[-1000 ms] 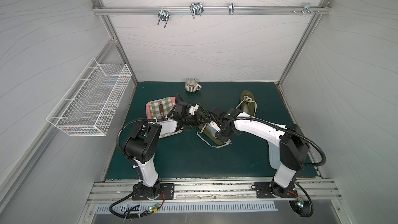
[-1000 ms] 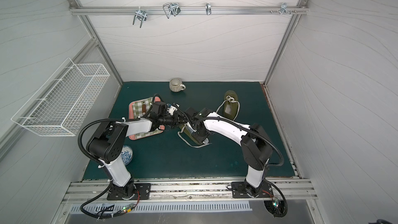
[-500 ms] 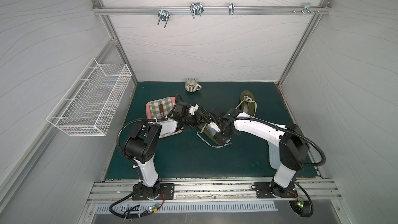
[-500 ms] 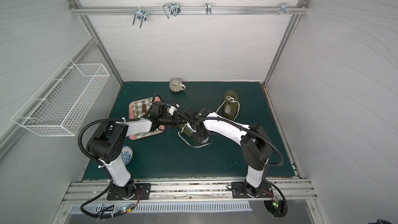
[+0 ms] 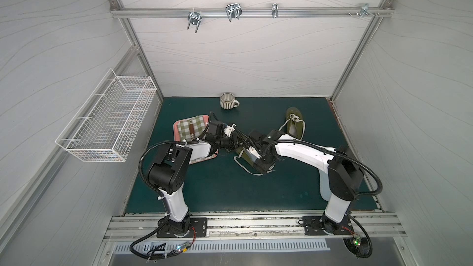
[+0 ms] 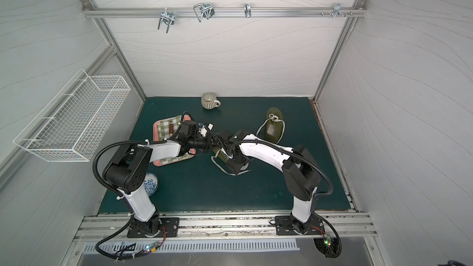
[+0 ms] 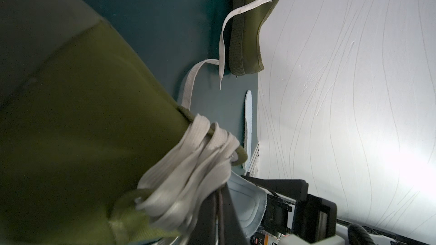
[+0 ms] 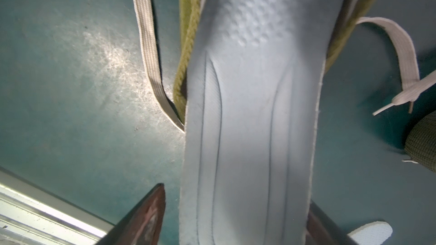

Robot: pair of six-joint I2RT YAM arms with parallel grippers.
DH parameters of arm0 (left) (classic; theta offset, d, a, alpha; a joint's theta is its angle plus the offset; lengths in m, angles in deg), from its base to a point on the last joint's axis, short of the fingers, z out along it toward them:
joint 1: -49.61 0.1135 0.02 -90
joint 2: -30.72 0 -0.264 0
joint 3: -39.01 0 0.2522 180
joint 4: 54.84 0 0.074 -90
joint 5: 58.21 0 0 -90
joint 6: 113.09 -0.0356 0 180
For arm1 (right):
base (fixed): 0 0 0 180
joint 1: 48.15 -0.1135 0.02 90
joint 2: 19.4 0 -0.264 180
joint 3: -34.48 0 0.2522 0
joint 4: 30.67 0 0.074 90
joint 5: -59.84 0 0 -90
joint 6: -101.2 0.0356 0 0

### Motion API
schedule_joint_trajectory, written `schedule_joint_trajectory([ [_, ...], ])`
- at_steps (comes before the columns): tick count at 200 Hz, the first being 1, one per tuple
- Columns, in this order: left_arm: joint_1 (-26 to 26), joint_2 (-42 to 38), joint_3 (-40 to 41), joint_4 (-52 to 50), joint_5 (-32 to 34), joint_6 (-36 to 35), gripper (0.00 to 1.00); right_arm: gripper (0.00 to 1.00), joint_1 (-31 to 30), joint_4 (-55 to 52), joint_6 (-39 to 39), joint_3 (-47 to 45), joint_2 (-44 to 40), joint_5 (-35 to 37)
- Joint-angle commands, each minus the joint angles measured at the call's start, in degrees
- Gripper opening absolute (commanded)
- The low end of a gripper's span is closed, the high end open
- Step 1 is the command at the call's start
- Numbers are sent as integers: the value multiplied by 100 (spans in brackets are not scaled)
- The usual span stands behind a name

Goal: Insert the insole into the shoe

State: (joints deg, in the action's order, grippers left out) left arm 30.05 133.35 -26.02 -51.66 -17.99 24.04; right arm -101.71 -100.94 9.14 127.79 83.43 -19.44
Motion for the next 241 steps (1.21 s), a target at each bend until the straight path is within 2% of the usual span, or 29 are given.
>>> schedule_joint_trajectory([
  [1, -4, -105, -20, 276, -3, 59, 0, 68, -83, -218, -17, -14, 69, 158],
  [22, -3, -93, -26, 283, -8, 66, 0, 49, -128, -315, 0, 61, 60, 355],
  [51, -5, -111, -17, 278, -15, 68, 0, 36, -120, -227, 40, 130, -46, 101],
  [89, -4, -124, -11, 261, -20, 68, 0, 13, 70, -10, 2, 40, -81, -244],
  [109, -4, -138, -2, 261, -19, 68, 0, 6, 165, 13, -17, 51, -107, -418],
  [156, -5, -132, -6, 259, -46, 85, 0, 0, 261, -67, 48, 366, 44, -634],
  [211, -49, -162, 28, 326, -24, 149, 0, 0, 653, -178, 335, 633, 278, -1130],
  [241, -66, -193, 47, 326, -7, 147, 0, 0, 941, -336, 735, 649, 322, -1546],
])
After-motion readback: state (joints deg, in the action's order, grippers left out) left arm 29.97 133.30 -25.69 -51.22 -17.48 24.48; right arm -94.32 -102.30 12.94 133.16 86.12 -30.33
